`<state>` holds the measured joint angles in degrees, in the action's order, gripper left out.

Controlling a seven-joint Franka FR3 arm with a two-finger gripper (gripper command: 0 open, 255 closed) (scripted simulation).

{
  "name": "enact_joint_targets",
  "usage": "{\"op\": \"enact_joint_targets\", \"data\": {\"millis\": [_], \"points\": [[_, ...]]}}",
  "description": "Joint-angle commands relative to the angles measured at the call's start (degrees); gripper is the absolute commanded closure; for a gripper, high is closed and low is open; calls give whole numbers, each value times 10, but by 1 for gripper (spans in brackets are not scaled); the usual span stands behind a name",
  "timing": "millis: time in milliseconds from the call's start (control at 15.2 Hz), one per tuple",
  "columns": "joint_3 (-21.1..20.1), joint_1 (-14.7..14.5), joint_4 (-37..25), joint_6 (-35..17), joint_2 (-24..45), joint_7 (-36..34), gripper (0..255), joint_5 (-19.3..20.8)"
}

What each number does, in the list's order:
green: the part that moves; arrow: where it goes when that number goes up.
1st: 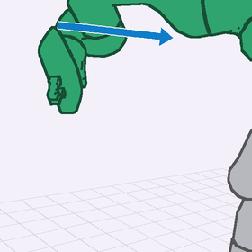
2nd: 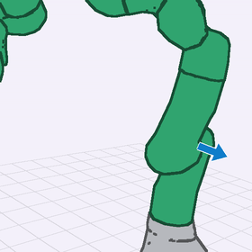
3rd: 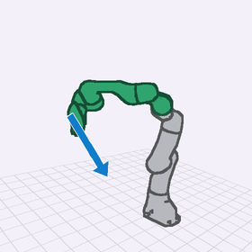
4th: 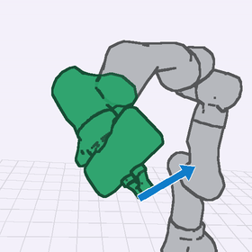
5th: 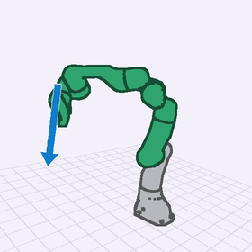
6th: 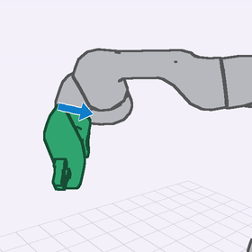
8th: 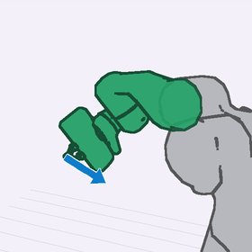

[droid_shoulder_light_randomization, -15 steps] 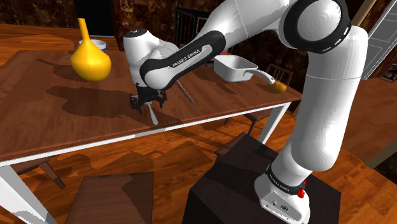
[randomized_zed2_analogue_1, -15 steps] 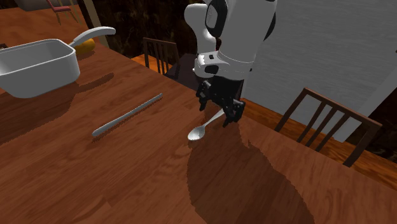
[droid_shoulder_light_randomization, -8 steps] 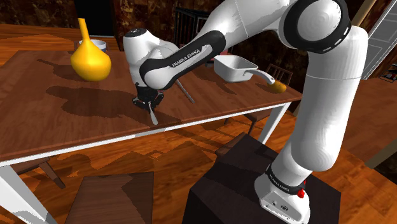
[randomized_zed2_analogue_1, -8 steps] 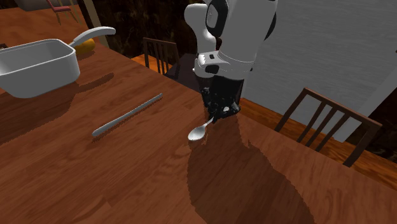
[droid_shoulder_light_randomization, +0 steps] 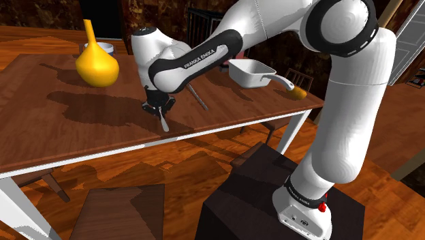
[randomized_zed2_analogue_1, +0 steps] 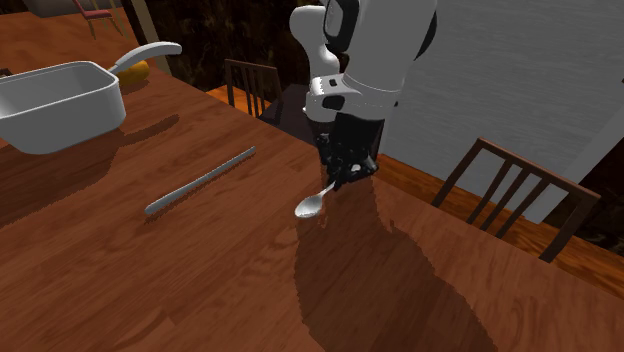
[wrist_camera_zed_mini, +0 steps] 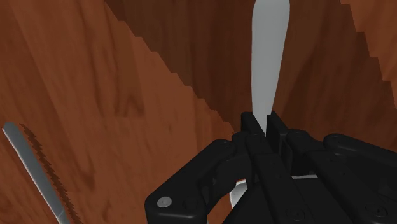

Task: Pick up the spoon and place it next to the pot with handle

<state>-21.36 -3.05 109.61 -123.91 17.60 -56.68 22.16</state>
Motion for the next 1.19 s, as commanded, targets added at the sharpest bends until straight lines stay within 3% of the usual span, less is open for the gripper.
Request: {"op": "enact_joint_targets", "data": {"millis": [0,1122], "points": [[-2,2,-2,11,-10,6,255,-6],[-13,6,-69,119,-60,48,255,-45]]}}
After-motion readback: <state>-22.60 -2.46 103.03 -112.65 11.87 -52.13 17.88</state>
